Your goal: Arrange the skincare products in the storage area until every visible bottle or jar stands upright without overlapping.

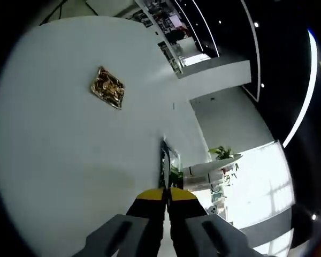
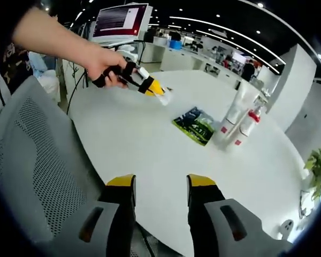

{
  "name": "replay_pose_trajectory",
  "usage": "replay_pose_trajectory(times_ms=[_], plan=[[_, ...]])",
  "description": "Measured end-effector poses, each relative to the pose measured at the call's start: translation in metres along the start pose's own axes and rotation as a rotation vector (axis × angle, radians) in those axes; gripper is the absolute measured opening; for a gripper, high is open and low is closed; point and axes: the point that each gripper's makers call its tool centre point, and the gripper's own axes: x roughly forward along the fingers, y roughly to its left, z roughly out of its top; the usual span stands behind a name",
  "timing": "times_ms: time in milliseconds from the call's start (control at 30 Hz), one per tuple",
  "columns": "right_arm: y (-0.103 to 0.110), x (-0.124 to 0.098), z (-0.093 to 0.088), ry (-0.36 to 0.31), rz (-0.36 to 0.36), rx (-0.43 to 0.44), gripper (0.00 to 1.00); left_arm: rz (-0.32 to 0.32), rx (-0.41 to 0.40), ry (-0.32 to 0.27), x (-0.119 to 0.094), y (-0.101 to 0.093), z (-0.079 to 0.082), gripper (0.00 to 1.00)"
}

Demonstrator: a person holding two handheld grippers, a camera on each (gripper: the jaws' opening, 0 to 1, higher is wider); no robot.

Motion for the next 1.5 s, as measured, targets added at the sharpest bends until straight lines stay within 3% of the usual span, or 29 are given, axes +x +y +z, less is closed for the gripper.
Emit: replay_pose_trajectory(times_ms=[433, 700, 767, 1200, 1500], plan=[[-0.002, 0.001, -0.001, 0.008, -0.007, 0.011, 0.36, 0.032, 0.061, 0.066, 0.046, 0.004, 0.034, 0.02], [-0.002, 0.001, -0.002, 0.011, -0.011, 0.017, 0.36, 0.066, 0.077, 0.103, 0.062, 0.009, 0.035, 0.02], [-0.003, 0.001, -0.002, 0.012, -0.013, 0.015, 0.36, 0.11, 0.099, 0.123, 0.064, 0.017, 0.034, 0.03], [-0.004, 0.001, -0.003, 0.017, -0.014, 0.012, 0.36, 0.175, 0.156, 0.124, 0.072, 0.015, 0.04, 0.07], [-0.003, 0.002, -0.004, 0.023, -0.01, 0.004, 0.36, 0.215, 0.259, 0.157, 0.071, 0.009, 0.039, 0.19]])
